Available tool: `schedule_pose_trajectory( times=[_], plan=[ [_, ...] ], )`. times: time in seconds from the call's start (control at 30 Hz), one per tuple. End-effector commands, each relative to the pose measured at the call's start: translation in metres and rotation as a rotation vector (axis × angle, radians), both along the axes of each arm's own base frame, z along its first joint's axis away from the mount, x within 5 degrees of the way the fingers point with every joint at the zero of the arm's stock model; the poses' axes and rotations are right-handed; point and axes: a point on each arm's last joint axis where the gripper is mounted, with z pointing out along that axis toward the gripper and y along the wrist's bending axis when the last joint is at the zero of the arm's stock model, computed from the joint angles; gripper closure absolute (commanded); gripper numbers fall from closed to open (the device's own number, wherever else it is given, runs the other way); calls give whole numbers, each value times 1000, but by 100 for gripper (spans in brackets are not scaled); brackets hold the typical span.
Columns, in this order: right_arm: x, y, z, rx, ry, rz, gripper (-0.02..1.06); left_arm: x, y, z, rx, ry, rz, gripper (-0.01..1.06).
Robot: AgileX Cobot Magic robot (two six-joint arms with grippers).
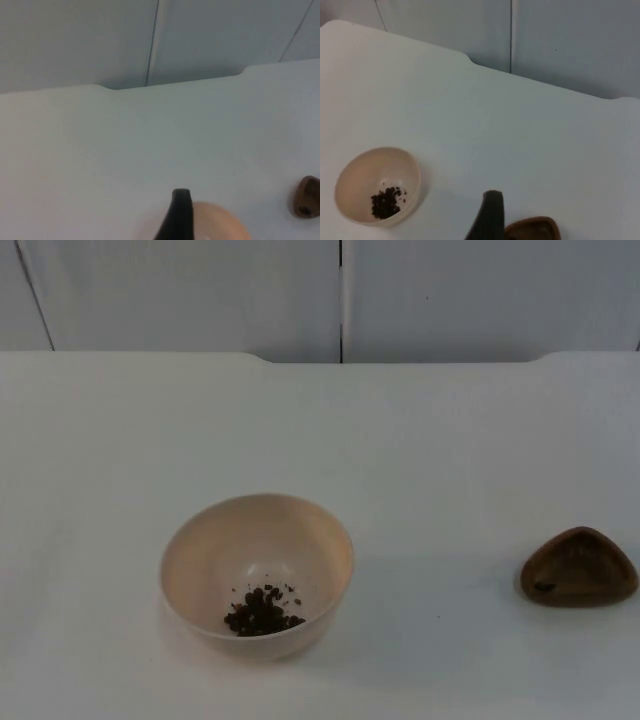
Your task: Pick up the bowl with the left hand and pour the coffee beans from the cup into the bowl with the right hand.
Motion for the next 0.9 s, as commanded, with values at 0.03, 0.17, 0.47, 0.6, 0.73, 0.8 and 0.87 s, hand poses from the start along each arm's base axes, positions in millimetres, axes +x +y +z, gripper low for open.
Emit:
schedule_pose_trajectory(
  times=[0.03, 0.17, 0.47, 0.6, 0.73, 0.8, 0.87],
  plan=[
    [-17, -5, -10, 14, -28, 19, 32, -15, 6, 3, 2, -9, -22, 32],
    [-31, -11, -24, 11, -36, 22, 32, -30, 10, 8, -11, -54, -50, 32],
    [-71, -27, -55, 32, -73, 29, 32, -66, 25, 16, -35, -142, -81, 32],
    [-85, -33, -69, 34, -81, 32, 32, -77, 30, 3, -40, -179, -86, 32],
    [-102, -39, -85, 25, -79, 40, 32, -85, 34, -18, -32, -175, -82, 32],
    [-111, -43, -96, 3, -74, 53, 32, -90, 38, -33, -17, -175, -76, 32],
    [-116, -44, -100, -2, -83, 58, 32, -94, 40, -37, -16, -185, -74, 32]
  ],
)
